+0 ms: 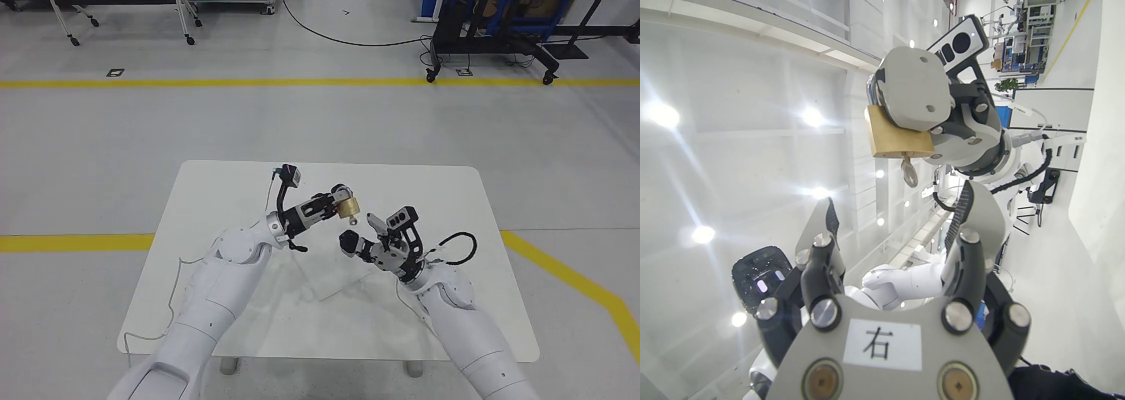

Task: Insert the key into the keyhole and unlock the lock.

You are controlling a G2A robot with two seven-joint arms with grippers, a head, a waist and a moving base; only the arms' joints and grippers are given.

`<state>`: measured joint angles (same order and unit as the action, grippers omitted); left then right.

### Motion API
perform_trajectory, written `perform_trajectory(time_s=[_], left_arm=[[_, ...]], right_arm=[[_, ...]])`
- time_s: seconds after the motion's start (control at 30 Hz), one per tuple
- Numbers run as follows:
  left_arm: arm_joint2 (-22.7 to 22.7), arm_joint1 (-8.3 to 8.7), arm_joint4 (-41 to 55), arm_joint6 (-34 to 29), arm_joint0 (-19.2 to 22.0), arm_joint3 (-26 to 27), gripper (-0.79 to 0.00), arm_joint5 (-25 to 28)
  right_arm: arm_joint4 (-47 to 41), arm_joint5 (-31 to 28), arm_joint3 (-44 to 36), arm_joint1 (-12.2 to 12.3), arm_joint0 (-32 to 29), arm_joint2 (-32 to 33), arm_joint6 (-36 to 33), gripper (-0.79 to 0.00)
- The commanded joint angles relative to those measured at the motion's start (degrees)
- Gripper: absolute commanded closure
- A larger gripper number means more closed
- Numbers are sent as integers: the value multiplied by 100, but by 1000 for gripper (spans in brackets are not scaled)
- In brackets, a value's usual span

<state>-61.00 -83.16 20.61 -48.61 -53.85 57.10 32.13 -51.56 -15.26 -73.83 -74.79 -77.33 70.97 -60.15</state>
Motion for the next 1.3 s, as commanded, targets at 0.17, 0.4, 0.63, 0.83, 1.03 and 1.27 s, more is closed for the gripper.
perform_trajectory(time_s=[0.17,0.4,0.63,0.83,1.03,1.27], left_arm=[[37,-1,63,-46,28,-38,0,57],[98,-10,53,-40,85,-110,0,96],[114,-6,44,-17,98,-136,0,160],[154,-3,27,-53,97,-120,0,159],[171,5,11,-83,109,-119,0,199],[184,12,11,-88,125,-132,0,229]], right_arm=[[-230,109,346,-16,153,9,-105,-243],[-540,319,599,-38,282,-30,-444,-209],[-592,377,804,-73,425,-112,-435,-139],[-608,404,898,-99,499,-175,-417,0],[-762,444,910,-102,466,-135,-589,0],[-830,479,919,-98,446,-89,-751,0]])
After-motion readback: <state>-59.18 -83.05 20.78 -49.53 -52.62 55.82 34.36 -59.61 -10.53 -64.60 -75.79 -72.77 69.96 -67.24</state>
